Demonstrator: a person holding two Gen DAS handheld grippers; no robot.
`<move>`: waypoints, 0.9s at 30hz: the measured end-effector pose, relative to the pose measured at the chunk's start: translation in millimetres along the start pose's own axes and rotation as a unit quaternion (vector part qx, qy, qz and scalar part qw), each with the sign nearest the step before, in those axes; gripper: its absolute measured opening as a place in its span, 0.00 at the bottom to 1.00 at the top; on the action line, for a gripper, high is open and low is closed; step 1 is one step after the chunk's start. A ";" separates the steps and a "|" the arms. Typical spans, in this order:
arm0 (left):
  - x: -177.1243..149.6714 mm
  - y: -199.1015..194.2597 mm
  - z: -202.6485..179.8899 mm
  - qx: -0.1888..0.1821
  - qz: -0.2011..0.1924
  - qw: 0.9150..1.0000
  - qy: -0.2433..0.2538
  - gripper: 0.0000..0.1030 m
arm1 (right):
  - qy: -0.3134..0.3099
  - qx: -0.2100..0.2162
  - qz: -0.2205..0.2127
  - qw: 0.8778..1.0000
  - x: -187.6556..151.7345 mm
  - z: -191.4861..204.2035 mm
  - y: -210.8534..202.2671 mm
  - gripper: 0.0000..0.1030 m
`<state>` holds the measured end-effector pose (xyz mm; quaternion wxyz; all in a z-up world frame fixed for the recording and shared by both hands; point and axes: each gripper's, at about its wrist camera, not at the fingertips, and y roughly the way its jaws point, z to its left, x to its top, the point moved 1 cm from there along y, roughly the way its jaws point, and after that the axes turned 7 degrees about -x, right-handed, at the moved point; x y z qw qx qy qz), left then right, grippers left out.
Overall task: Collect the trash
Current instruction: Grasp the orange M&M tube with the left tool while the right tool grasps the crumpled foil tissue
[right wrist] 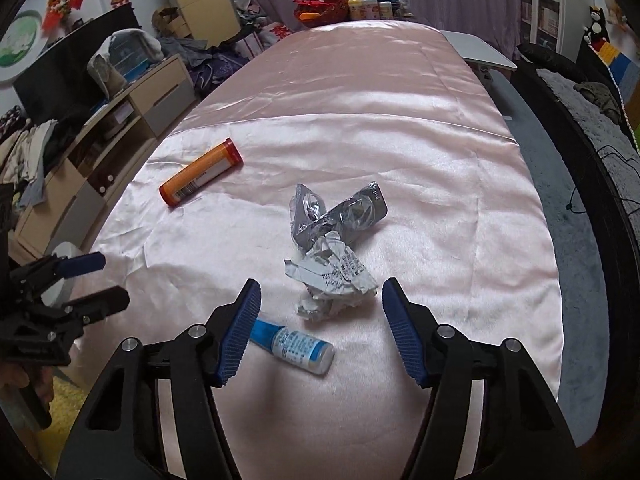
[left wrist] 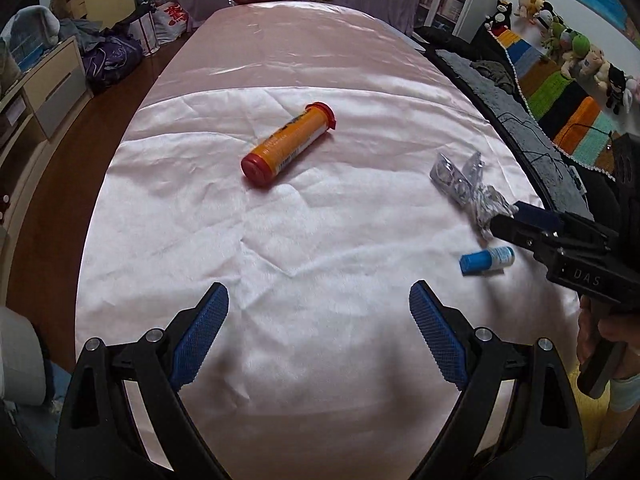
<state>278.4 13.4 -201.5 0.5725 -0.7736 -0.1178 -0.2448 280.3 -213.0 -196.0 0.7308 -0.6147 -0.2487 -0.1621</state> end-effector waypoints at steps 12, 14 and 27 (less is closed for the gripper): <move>71.8 39.9 22.5 0.024 -0.003 0.999 0.043 0.84 | -0.022 0.007 0.009 1.000 7.3 -1.1 14.4 0.28; 78.4 51.2 25.1 0.017 0.005 0.999 0.042 0.79 | -0.023 0.008 0.006 1.000 7.5 -1.2 15.3 0.26; 73.6 68.8 17.0 0.012 0.030 0.996 0.081 0.29 | -0.027 0.016 -0.004 0.999 10.6 3.4 5.5 0.12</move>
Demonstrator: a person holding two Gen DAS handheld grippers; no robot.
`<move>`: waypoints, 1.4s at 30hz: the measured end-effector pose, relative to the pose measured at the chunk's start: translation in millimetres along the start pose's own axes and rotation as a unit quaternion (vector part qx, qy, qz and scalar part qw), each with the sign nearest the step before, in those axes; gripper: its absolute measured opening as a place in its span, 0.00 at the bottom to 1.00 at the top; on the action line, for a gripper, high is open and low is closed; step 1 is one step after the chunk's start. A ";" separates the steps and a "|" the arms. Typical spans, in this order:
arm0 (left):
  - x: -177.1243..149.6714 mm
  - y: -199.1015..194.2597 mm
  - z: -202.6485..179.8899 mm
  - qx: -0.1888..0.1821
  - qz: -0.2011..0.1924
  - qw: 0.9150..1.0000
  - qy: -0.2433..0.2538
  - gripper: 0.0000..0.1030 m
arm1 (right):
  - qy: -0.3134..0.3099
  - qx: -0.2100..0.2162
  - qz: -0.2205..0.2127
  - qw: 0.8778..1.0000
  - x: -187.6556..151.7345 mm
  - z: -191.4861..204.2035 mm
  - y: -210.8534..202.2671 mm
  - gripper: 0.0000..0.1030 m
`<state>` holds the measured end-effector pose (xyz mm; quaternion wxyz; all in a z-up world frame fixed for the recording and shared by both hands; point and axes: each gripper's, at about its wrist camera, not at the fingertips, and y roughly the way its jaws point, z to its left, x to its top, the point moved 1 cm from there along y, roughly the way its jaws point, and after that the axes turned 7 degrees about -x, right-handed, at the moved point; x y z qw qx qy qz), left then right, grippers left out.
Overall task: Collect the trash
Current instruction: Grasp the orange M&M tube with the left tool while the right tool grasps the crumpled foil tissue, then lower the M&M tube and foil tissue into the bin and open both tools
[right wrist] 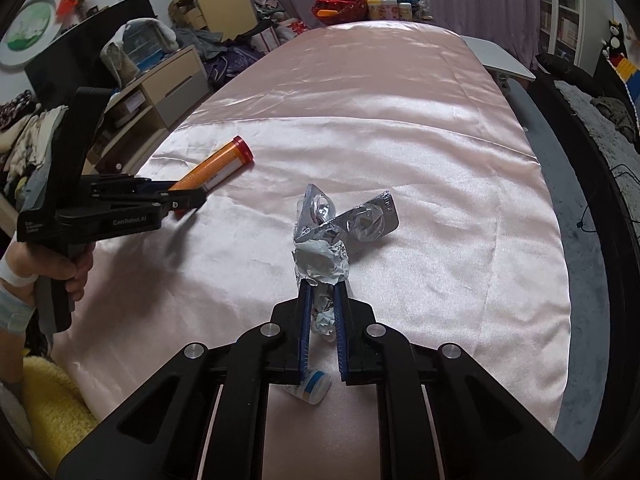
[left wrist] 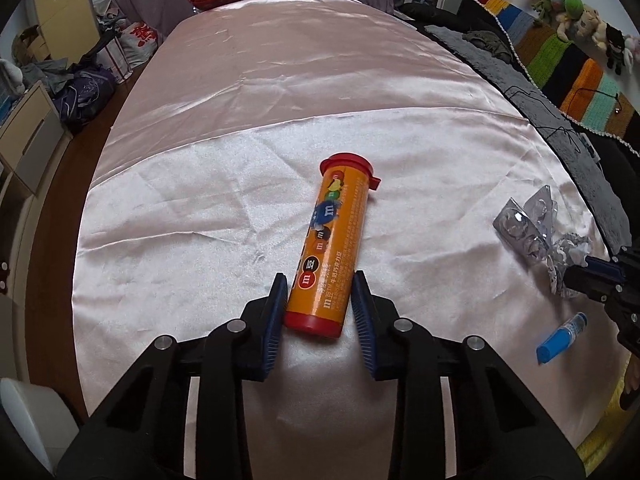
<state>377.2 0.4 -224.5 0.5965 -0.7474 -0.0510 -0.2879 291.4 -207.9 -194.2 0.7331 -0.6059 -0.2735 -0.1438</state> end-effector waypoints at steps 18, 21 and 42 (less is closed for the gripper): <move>-77.0 -94.7 -69.3 -0.036 -0.035 0.999 0.003 0.25 | -0.018 -0.001 -0.030 0.999 -39.4 21.3 -76.5 0.10; -93.2 -113.7 -83.3 -0.043 -0.045 0.998 0.001 0.25 | -0.018 -0.001 -0.036 0.999 -53.1 23.8 -92.8 0.10; -221.8 -164.0 -139.8 -0.086 -0.045 0.995 -0.024 0.25 | -0.008 0.010 -0.018 1.000 -158.7 37.1 -148.1 0.10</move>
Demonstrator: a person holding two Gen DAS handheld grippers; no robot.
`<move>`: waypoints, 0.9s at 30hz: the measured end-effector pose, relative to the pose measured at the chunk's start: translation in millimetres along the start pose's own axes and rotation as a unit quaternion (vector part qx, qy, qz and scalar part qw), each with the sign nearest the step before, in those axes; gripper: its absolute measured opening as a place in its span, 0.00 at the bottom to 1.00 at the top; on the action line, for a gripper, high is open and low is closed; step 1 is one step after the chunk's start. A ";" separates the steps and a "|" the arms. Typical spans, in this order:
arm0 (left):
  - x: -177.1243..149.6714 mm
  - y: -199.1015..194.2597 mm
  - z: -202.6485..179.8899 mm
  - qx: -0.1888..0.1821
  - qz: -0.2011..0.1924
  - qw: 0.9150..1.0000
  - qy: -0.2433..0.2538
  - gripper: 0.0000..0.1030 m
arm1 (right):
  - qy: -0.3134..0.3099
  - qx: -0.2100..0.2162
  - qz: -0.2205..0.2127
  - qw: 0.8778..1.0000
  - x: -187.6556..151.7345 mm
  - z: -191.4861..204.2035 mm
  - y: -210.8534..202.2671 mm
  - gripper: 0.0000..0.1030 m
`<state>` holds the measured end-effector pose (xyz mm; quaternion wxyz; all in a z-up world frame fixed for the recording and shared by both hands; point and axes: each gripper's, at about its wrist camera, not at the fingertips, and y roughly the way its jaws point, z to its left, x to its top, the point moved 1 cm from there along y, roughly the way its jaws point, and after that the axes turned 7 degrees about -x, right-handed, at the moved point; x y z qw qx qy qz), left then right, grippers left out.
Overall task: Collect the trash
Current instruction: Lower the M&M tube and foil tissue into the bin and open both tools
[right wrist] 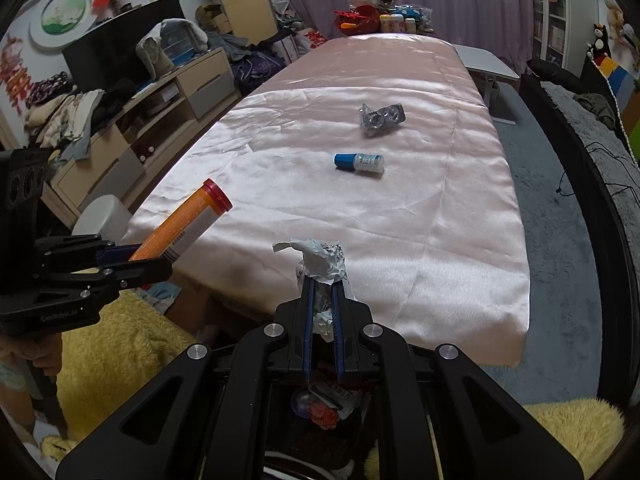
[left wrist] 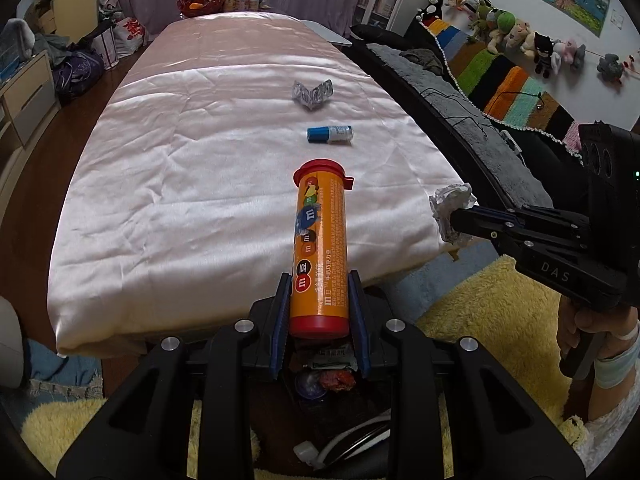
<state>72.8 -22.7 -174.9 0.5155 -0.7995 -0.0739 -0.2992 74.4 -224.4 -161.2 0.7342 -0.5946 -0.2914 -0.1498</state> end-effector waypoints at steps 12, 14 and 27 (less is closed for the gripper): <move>-63.9 -0.8 -16.9 0.000 0.022 1.000 -0.013 0.25 | -0.004 0.021 0.034 0.999 -52.2 21.1 2.0 0.10; -73.1 6.6 -17.2 0.001 0.033 0.999 -0.017 0.25 | -0.002 0.022 0.041 0.999 -60.1 22.4 6.5 0.10; -105.8 61.2 -11.1 0.018 0.105 0.993 -0.052 0.25 | 0.027 0.019 0.105 0.994 -98.7 19.6 45.2 0.10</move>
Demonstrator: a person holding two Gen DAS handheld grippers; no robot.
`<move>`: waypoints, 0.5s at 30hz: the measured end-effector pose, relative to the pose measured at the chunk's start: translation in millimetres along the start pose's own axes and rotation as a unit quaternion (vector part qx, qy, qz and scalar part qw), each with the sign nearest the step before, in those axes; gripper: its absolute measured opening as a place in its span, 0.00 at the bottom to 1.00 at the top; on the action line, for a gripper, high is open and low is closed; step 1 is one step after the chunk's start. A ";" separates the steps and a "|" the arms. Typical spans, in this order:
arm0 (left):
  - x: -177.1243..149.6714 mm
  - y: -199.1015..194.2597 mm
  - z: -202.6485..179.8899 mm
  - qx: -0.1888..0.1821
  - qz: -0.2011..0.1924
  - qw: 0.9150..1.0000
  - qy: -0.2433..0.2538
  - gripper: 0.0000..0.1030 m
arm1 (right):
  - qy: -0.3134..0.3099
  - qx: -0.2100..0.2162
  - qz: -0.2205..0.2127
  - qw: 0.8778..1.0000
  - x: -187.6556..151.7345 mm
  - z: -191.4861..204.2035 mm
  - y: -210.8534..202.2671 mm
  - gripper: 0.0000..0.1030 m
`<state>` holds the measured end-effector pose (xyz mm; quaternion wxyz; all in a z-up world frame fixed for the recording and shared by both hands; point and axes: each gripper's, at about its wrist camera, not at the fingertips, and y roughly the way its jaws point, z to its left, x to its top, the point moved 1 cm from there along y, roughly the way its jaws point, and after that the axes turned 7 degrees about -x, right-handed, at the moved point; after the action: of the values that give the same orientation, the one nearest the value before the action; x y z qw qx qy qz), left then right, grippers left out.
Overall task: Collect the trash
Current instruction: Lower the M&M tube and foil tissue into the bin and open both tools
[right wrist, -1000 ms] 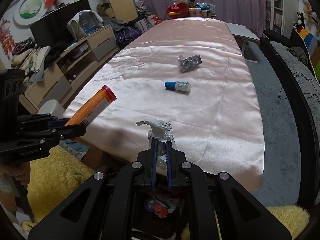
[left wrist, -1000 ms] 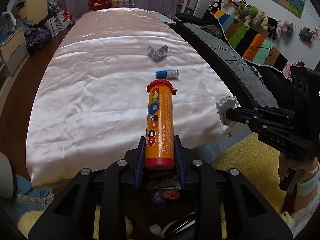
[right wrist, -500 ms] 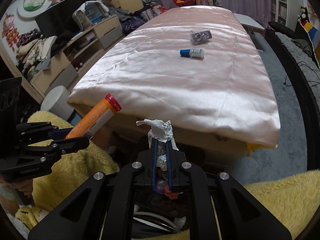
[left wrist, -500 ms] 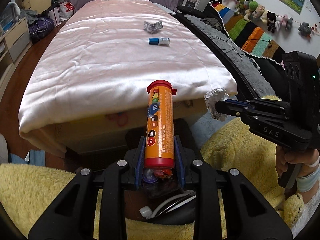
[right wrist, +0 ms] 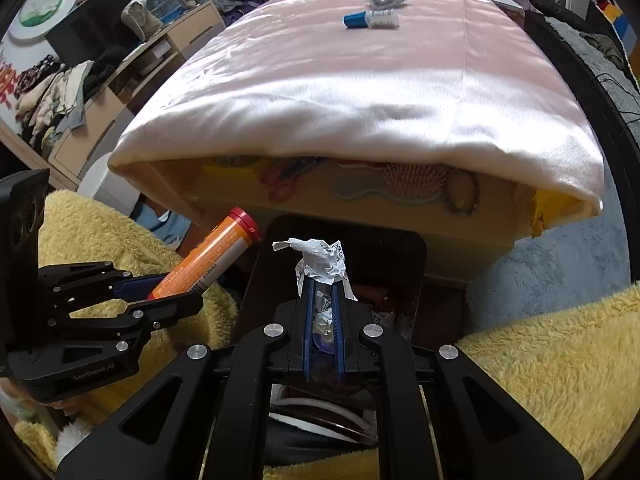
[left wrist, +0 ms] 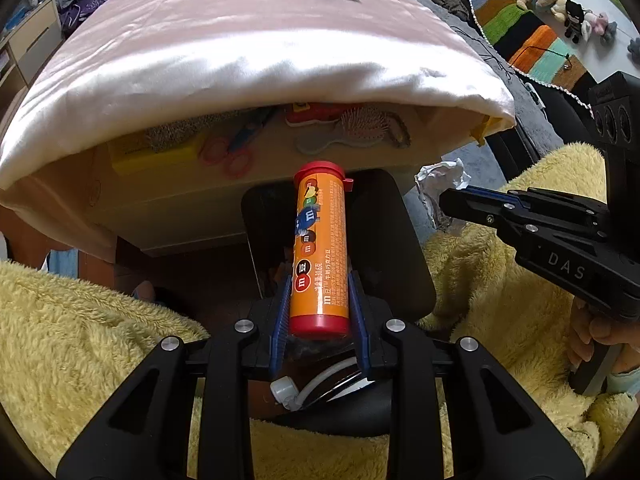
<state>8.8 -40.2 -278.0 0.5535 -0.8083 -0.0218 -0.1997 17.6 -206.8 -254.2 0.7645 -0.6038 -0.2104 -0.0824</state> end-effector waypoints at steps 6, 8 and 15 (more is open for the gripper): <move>-1.7 17.2 6.3 -0.007 0.012 1.000 -0.024 0.25 | 0.017 -0.010 0.020 1.000 -6.3 -5.9 16.3 0.10; -2.8 21.6 7.1 -0.014 0.017 0.999 -0.032 0.25 | 0.025 -0.010 0.022 0.999 -6.8 -7.9 18.8 0.10; -3.6 26.1 7.0 -0.026 0.022 0.999 -0.034 0.25 | 0.030 0.002 0.028 0.999 -5.7 -8.4 23.3 0.13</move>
<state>14.3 -43.3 -304.6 0.5350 -0.8292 -0.0177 -0.1606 23.2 -209.6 -278.8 0.7739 -0.6049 -0.1702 -0.0788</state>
